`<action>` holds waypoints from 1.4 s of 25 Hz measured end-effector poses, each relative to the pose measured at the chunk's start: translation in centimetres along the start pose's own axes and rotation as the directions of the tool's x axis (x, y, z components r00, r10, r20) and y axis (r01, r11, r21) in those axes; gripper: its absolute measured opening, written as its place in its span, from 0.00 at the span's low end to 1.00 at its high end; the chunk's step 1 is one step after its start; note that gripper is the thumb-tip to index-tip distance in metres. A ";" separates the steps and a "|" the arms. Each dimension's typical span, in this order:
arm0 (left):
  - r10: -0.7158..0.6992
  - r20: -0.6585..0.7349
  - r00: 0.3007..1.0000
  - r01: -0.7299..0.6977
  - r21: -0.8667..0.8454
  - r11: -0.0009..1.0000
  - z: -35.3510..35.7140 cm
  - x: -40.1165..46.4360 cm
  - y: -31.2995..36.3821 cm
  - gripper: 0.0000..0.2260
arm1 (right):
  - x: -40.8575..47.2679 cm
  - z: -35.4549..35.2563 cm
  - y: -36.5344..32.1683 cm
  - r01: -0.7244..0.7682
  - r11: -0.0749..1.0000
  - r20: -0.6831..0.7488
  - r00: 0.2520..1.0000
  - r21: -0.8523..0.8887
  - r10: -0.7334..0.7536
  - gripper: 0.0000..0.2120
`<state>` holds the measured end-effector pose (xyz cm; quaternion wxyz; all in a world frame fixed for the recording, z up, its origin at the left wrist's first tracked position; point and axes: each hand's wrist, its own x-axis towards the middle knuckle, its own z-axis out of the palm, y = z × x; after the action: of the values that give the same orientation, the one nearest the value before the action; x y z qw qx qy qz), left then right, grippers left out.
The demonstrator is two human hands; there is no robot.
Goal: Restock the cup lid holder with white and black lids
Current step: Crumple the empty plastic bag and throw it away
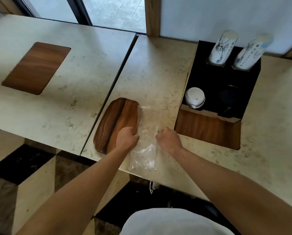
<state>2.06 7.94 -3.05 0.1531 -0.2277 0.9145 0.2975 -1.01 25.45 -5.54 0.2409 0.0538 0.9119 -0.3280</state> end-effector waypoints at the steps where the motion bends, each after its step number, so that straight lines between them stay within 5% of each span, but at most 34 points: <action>1: 0.004 0.001 1.000 -0.004 -0.015 1.000 0.2 0.1 -0.1 0.05 | 0.0 0.0 -0.1 -0.008 1.000 0.002 1.000 0.000 0.008 0.10; 8: 0.016 0.051 0.999 -0.013 -0.056 0.998 0.5 0.5 -0.2 0.09 | 0.6 0.8 -0.1 -0.109 0.980 0.101 0.991 0.168 0.093 0.10; 11: 0.040 0.048 0.998 -0.036 -0.086 0.996 0.5 0.3 -0.2 0.03 | 0.7 1.3 0.0 -0.138 0.965 0.087 0.989 0.223 0.121 0.12; 14: 0.025 0.025 0.999 -0.023 -0.080 0.997 0.7 0.3 0.0 0.14 | 0.7 1.2 0.1 -0.155 0.938 0.079 0.987 0.311 0.137 0.10; 20: -0.028 0.019 0.999 0.032 -0.261 0.965 1.0 0.8 1.2 0.01 | 0.2 -0.7 0.7 -0.172 0.865 0.087 0.985 0.471 0.148 0.06; 23: -0.004 0.040 0.999 0.016 -0.310 0.951 1.5 1.0 2.4 0.05 | -0.3 -2.4 1.8 -0.169 0.785 0.076 0.985 0.596 0.154 0.08; 26: 0.016 0.099 0.995 0.024 -0.391 0.920 2.5 1.2 3.6 0.12 | -1.0 -3.8 3.7 -0.168 0.760 0.037 0.982 0.627 0.186 0.06; 35: 0.102 0.284 0.953 0.078 -0.559 0.826 5.8 -0.3 8.5 0.11 | -3.3 -7.6 9.9 -0.134 0.722 -0.090 0.961 0.679 0.263 0.08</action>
<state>-1.18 17.74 -3.42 0.2147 -0.2089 0.7528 0.5862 1.35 38.07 -4.59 0.1561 0.2635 0.7408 -0.5979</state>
